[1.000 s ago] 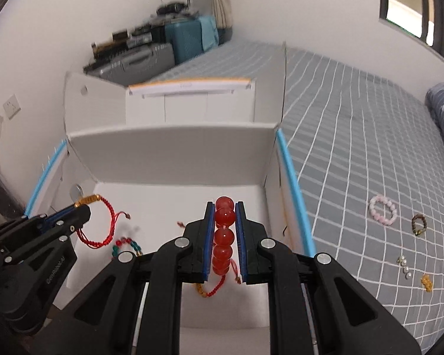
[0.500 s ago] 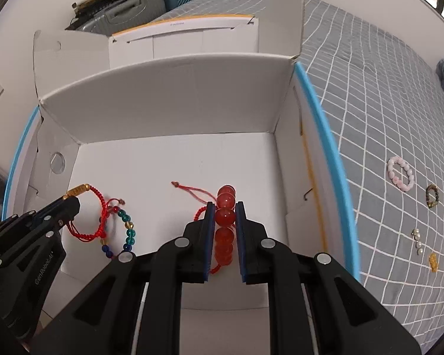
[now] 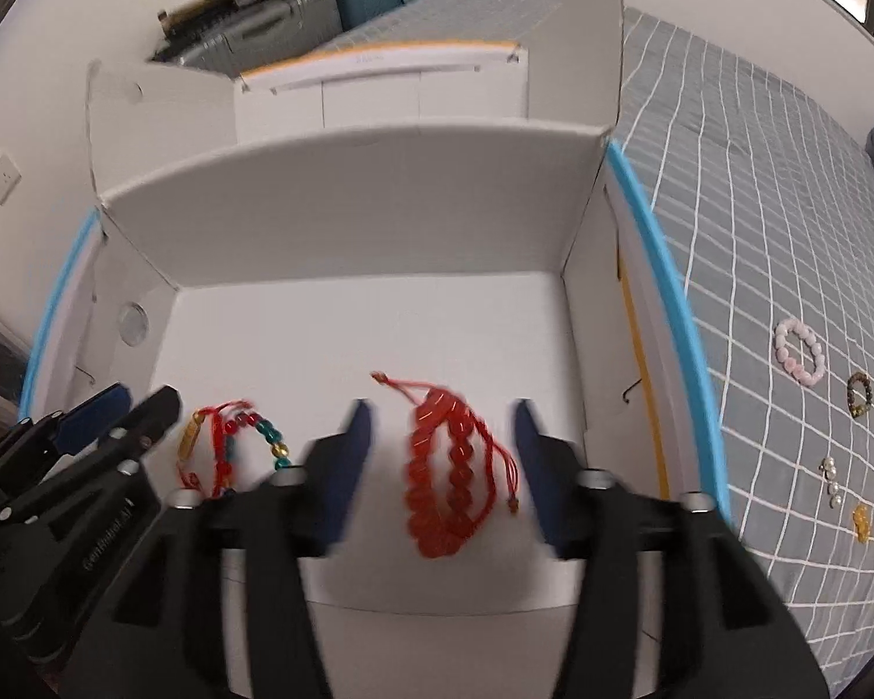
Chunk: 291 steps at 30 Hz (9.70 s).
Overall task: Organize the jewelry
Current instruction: 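Lower into the box and open the left tool while the right tool releases its bracelet, then move both open tools back over the bed toward the remaining bracelets, then grasp the pink-white bead bracelet with the left tool while the right tool grasps the yellow amber bracelet, then lift both held bracelets and carry them to the white cardboard box, then open the left tool inside the box while the right tool releases the amber bracelet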
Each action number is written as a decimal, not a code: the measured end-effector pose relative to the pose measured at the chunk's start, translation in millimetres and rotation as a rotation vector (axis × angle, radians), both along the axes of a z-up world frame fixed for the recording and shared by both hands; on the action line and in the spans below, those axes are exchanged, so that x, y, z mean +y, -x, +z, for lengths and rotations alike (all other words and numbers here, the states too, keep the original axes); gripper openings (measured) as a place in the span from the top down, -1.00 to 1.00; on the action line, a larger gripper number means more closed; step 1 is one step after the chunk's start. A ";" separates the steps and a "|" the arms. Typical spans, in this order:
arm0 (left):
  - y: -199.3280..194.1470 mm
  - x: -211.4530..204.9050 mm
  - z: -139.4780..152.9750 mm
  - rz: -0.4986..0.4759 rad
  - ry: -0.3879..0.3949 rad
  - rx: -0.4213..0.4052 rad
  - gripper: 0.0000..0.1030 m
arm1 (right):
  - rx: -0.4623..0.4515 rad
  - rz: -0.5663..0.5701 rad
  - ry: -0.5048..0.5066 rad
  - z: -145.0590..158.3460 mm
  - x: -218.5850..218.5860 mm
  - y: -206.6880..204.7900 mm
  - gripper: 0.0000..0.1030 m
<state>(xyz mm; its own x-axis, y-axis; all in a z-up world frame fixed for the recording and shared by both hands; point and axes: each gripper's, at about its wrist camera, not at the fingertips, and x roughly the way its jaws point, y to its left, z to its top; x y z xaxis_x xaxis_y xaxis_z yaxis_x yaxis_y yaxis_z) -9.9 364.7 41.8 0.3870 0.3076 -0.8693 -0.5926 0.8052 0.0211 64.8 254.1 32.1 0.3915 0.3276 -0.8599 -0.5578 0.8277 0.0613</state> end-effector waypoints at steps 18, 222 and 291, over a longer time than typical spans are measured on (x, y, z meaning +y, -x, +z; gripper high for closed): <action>15.0 4.7 24.2 0.045 -0.086 -0.076 -0.83 | -0.064 -0.014 -0.090 22.8 -24.6 9.4 -0.77; -44.2 -136.8 87.6 -0.309 -0.146 -0.307 0.76 | -0.369 -0.259 -0.129 73.4 -181.6 -20.1 0.82; 5.8 -8.5 31.5 -0.031 -0.104 -0.098 -0.58 | -0.222 0.041 -0.027 21.9 -16.4 9.6 -0.60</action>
